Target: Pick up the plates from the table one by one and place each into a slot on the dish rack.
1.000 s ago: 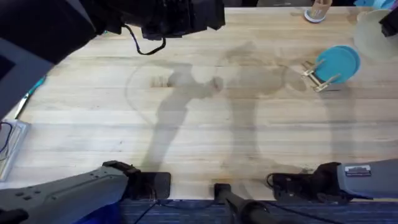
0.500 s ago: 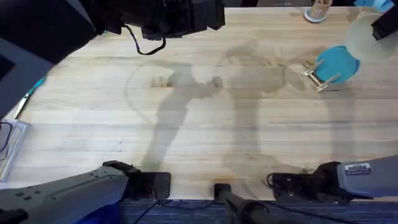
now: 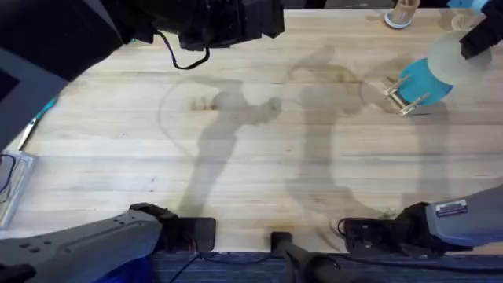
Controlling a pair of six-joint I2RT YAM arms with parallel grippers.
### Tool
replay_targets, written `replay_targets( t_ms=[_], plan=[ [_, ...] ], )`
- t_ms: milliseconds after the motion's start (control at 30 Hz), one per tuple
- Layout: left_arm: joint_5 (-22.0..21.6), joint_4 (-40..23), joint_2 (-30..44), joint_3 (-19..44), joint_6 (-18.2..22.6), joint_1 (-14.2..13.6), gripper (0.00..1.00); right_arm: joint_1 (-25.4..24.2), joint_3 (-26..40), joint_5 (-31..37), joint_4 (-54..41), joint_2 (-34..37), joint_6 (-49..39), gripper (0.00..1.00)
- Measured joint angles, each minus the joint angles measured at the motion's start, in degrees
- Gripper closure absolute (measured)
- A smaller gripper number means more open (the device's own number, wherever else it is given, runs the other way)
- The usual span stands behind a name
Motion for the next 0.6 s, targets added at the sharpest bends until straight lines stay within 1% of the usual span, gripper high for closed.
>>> replay_targets(
  t_ms=[200,433,600],
  plan=[
    [0.0,0.0,0.0,0.0,0.0,0.0,0.006,-0.1,0.0,-0.1,0.0,1.3,-0.6,0.97],
    [0.0,0.0,0.0,0.0,0.0,0.0,0.007,-0.2,0.0,-2.8,0.1,4.5,-1.7,0.97],
    [0.0,0.0,0.0,0.0,0.0,0.0,0.006,-0.5,0.0,-3.5,0.4,6.5,-1.9,0.97]
  ],
)
